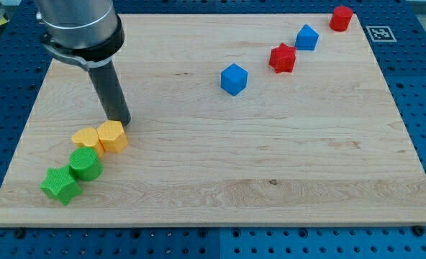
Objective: Move the blue triangle into red circle
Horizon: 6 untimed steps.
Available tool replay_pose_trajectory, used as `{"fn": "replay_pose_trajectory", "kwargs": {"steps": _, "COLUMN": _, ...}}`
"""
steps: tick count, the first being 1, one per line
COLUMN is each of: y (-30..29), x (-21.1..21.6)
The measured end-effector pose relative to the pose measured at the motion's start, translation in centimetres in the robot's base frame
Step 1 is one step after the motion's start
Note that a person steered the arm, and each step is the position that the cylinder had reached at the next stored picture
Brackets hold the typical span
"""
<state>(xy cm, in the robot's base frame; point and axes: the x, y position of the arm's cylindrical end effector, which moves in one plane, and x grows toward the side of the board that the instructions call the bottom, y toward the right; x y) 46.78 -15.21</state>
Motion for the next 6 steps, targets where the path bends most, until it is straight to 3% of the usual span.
{"fn": "replay_pose_trajectory", "kwargs": {"steps": 3, "y": 0.4, "x": 1.7}}
{"fn": "replay_pose_trajectory", "kwargs": {"steps": 6, "y": 15.8, "x": -3.4}}
